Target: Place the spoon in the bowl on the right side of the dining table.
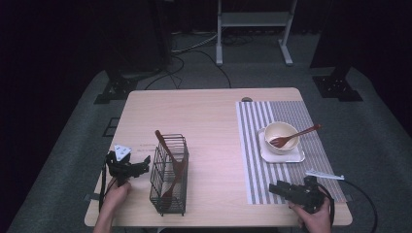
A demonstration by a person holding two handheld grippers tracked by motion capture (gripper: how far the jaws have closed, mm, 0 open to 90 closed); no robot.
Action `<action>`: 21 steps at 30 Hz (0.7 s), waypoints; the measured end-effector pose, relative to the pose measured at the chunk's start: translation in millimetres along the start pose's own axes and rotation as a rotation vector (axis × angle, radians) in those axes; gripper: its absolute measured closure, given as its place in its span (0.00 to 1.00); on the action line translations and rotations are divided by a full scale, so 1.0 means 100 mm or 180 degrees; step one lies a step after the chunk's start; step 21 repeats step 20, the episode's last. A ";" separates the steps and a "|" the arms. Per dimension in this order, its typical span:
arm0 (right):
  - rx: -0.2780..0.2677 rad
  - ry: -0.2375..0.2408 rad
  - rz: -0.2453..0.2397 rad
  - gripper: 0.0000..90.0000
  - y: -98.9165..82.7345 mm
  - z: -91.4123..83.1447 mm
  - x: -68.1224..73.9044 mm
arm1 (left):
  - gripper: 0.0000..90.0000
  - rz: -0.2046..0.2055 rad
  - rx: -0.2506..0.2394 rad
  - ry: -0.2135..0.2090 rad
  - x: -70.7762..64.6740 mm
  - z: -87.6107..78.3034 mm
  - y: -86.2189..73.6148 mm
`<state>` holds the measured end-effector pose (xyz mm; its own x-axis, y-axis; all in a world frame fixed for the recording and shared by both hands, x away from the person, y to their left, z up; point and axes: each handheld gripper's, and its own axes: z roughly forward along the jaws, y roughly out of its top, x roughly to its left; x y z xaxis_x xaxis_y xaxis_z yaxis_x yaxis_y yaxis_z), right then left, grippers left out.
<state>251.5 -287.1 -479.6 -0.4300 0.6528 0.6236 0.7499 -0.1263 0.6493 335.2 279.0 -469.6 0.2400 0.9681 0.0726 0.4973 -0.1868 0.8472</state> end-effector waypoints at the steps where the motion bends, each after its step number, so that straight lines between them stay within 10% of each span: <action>1: 0.0000 0.0000 0.0000 0.41 0.00 0.00 0.00 | 0.00 0.0000 0.0000 0.0000 0.00 0.00 0.00; 21: 0.0075 -0.0060 -0.0213 0.40 -0.07 0.05 0.11 | 0.00 0.0008 0.0008 0.0002 -0.01 0.00 0.00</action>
